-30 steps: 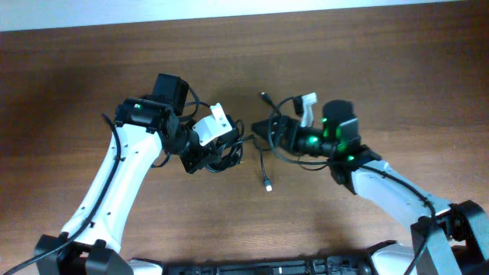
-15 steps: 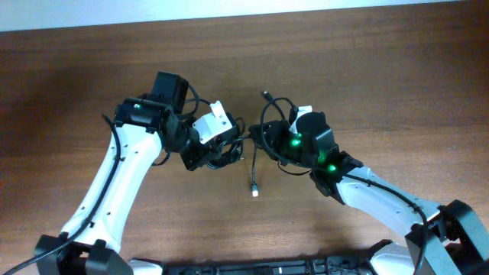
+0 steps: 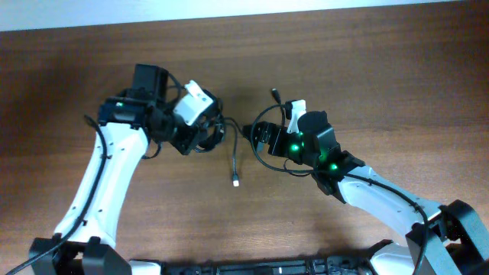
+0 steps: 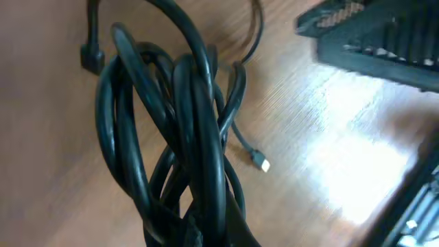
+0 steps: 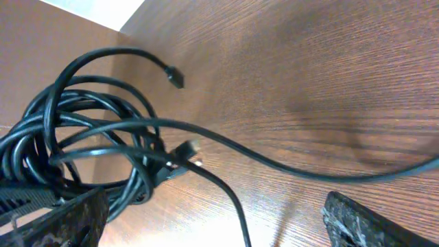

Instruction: Untangle cables

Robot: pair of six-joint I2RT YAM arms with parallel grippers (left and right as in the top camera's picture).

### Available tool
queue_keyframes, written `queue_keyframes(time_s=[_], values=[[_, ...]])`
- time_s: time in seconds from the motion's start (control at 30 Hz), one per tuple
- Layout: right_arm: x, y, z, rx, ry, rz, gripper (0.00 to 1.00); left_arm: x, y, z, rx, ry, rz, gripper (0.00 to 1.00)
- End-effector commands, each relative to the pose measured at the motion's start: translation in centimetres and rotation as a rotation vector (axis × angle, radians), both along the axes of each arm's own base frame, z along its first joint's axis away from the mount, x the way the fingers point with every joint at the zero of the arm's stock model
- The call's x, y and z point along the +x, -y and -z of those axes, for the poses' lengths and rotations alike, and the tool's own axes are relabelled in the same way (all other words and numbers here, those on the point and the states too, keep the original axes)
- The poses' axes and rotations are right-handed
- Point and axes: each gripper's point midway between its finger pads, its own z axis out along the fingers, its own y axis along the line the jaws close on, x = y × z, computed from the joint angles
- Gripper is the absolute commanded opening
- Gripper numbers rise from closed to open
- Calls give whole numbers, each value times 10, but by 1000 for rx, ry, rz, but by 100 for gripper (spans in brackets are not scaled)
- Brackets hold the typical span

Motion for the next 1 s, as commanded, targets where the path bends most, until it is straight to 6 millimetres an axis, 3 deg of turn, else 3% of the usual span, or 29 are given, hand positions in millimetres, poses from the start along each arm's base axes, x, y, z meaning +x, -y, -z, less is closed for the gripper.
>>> queue_keyframes(time_s=[0.0,0.13,0.23,0.3,0.37,0.43,0.5,0.6,0.73,0.8,0.83,0.87,0.9,0.97], values=[[3,1,-2,-11,19,2,98,3,-24,-57,-56,101,-168,0],[3,1,-2,-11,19,2,98,-23,-37,-116,-88,287,-220,0],[4,1,-2,-11,19,3,98,-38,-53,-138,-89,323,-402,0],[3,1,-2,-11,19,2,98,-52,-70,-141,-38,338,-507,0],[3,1,-2,-11,19,2,98,-67,-87,-128,2,337,-623,0],[4,1,-2,-11,19,3,99,-77,-92,-95,-1,288,-704,0],[3,1,-2,-11,19,2,98,-73,-92,-46,-66,188,-844,0],[4,1,-2,-11,19,3,98,-59,-86,4,-209,51,-1051,0],[3,1,-2,-11,19,2,98,-47,-62,33,-304,-82,-1012,2],[4,1,-2,-11,19,3,98,-47,-62,49,-268,-139,-1022,31],[3,1,-2,-11,19,2,98,-47,-62,55,-253,-163,-1026,65],[3,1,-2,-11,19,2,98,-47,-62,58,-249,-171,-1027,77],[3,1,-2,-11,19,2,98,-46,-63,57,-243,-161,-1019,99],[3,1,-2,-11,19,2,99,-36,-64,38,-246,-83,-974,99]])
